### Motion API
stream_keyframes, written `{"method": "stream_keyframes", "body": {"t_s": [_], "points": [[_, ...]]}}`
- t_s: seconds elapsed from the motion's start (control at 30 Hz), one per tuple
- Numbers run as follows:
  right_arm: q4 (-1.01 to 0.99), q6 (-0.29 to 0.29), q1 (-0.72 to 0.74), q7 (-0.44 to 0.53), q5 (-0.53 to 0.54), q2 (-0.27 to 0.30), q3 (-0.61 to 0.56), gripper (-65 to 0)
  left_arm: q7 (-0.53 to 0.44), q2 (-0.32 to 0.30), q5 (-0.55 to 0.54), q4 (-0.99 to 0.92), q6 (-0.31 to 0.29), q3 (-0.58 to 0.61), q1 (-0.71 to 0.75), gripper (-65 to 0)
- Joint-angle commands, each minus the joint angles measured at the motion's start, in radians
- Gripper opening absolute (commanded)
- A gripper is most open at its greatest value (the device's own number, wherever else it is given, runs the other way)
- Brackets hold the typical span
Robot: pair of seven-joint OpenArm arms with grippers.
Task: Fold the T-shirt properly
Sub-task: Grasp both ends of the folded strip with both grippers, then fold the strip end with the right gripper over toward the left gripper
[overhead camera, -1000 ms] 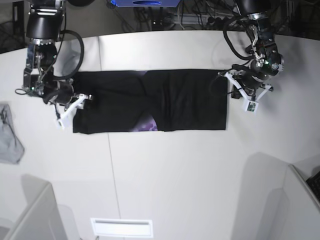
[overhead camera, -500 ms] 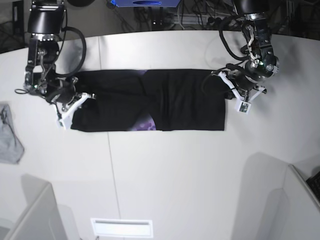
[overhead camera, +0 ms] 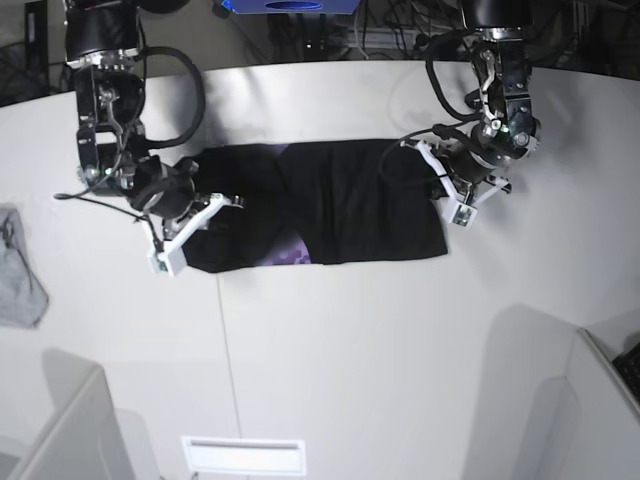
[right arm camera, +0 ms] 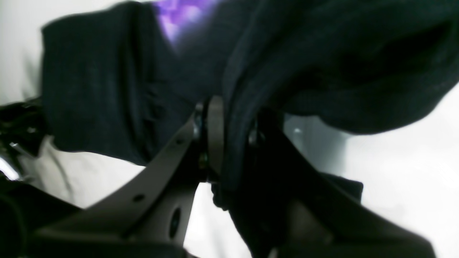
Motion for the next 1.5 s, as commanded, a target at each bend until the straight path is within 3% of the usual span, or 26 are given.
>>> {"method": "stream_keyframes", "body": {"t_s": [0.0, 0.2, 0.63, 0.93, 1.47], "points": [[0.038, -0.013, 0.017, 0.017, 0.017, 0.007, -0.014, -65.0, 0.020, -0.003, 0.006, 0.010, -0.006, -0.004, -0.003, -65.0], [0.090, -0.077, 0.019, 0.017, 0.018, -0.024, -0.086, -65.0, 0.020, -0.007, 0.006, 0.010, -0.006, -0.006, -0.003, -65.0], [0.122, -0.140, 0.074, 0.024, 0.018, -0.102, -0.232, -65.0, 0.020, -0.024, 0.006, 0.011, -0.006, -0.067, -0.003, -65.0], [0.116, -0.149, 0.111, 0.021, 0.017, -0.188, -0.274, -65.0, 0.020, -0.039, 0.008, 0.011, -0.006, -0.095, -0.004, -65.0], [0.096, -0.149, 0.143, 0.031, 0.015, -0.277, -0.310, -65.0, 0.020, -0.056, 0.008, 0.011, -0.006, -0.096, 0.002, -65.0]]}}
